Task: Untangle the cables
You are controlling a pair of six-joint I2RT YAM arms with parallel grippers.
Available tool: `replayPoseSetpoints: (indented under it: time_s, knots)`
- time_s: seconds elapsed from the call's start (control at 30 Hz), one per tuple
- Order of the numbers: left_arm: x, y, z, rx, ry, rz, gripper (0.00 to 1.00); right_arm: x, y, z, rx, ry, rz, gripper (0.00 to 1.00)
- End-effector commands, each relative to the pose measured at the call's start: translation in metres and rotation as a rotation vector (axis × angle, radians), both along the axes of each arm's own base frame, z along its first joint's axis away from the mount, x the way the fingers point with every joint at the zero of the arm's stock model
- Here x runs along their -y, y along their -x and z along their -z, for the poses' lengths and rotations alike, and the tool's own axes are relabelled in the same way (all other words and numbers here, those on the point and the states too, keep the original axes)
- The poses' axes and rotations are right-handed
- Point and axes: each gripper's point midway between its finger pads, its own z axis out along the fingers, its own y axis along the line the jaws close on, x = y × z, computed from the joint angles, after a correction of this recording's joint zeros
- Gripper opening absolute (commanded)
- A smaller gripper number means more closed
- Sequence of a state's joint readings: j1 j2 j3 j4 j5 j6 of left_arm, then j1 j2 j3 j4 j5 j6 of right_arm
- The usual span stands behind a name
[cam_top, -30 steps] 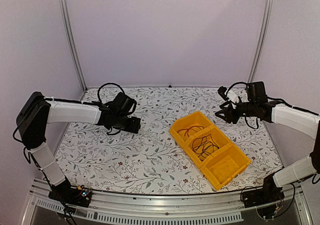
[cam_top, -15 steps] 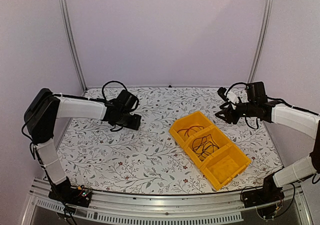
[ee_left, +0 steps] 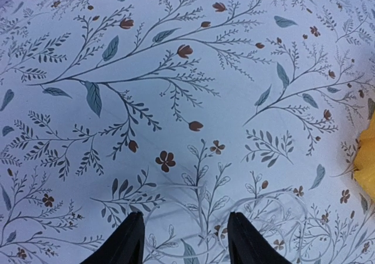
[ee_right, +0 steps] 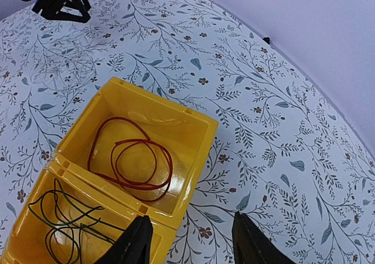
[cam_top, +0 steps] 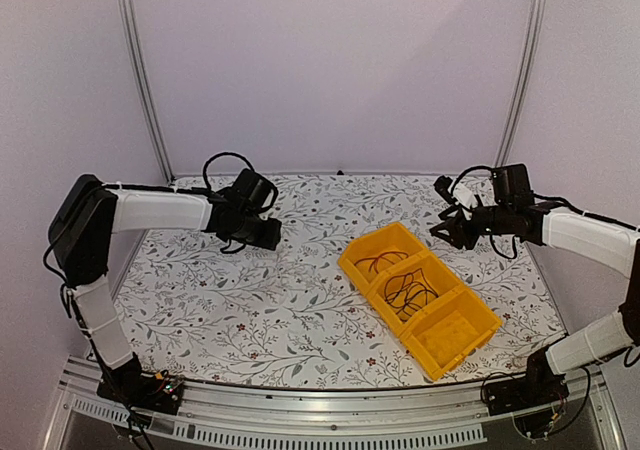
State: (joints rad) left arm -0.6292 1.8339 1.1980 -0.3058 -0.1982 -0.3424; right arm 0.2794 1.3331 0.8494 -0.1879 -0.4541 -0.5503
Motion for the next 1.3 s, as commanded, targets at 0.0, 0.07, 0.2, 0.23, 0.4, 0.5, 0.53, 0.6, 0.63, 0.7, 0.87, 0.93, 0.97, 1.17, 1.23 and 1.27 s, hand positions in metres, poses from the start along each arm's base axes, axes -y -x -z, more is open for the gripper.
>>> replayPoseSetpoints:
  time_s: [0.0,0.07,0.2,0.23,0.4,0.5,0.53,0.6,0.63,0.7,0.87,0.93,0.97,1.17,1.23,1.27]
  knots:
    - [0.005,-0.01,0.007,-0.036,0.017,0.028,0.46,-0.003,0.0,0.004,-0.034,-0.003,-0.012,0.51]
    - [0.007,-0.007,0.011,-0.056,0.023,0.038,0.45,-0.003,0.0,0.003,-0.028,-0.003,-0.008,0.51]
    - [0.006,-0.001,0.022,-0.076,0.025,0.044,0.43,-0.002,0.001,-0.001,-0.015,-0.006,-0.002,0.51]
    - [0.004,-0.001,0.026,-0.083,0.019,0.043,0.42,-0.001,0.0,-0.001,-0.012,-0.002,0.001,0.51]
    - [0.01,0.0,0.042,-0.128,0.018,0.06,0.29,0.0,0.0,0.0,-0.009,0.005,-0.002,0.51]
    - [0.013,0.0,0.045,-0.133,0.03,0.065,0.15,-0.002,0.002,-0.001,-0.01,0.0,-0.012,0.51]
    - [0.014,0.0,0.044,-0.136,0.038,0.067,0.1,-0.002,0.002,-0.002,-0.008,0.0,-0.013,0.51]
    - [0.018,0.001,0.034,-0.129,0.054,0.075,0.0,-0.002,0.003,-0.003,-0.001,-0.001,-0.016,0.51]
    - [0.019,0.002,0.026,-0.114,0.058,0.083,0.0,-0.003,0.004,-0.004,0.003,-0.004,-0.022,0.51]
    - [0.02,0.004,0.003,-0.062,0.061,0.098,0.0,-0.004,0.004,-0.008,0.015,-0.007,-0.032,0.51]
    - [0.035,0.02,-0.082,0.128,0.119,0.191,0.0,-0.019,0.009,-0.038,0.033,-0.044,-0.095,0.5]
    - [0.048,0.035,-0.114,0.219,0.15,0.253,0.0,-0.029,0.013,-0.057,0.064,-0.063,-0.143,0.5]
    - [0.052,0.042,-0.125,0.26,0.164,0.277,0.0,-0.034,0.014,-0.067,0.079,-0.075,-0.162,0.5]
    - [0.074,0.081,-0.17,0.399,0.32,0.401,0.0,-0.094,0.027,-0.121,0.013,-0.219,-0.325,0.48]
    - [0.079,0.089,-0.173,0.428,0.346,0.437,0.0,-0.118,0.039,-0.121,-0.028,-0.237,-0.392,0.48]
    - [0.082,0.091,-0.176,0.446,0.361,0.443,0.0,-0.128,0.045,-0.12,-0.035,-0.239,-0.419,0.49]
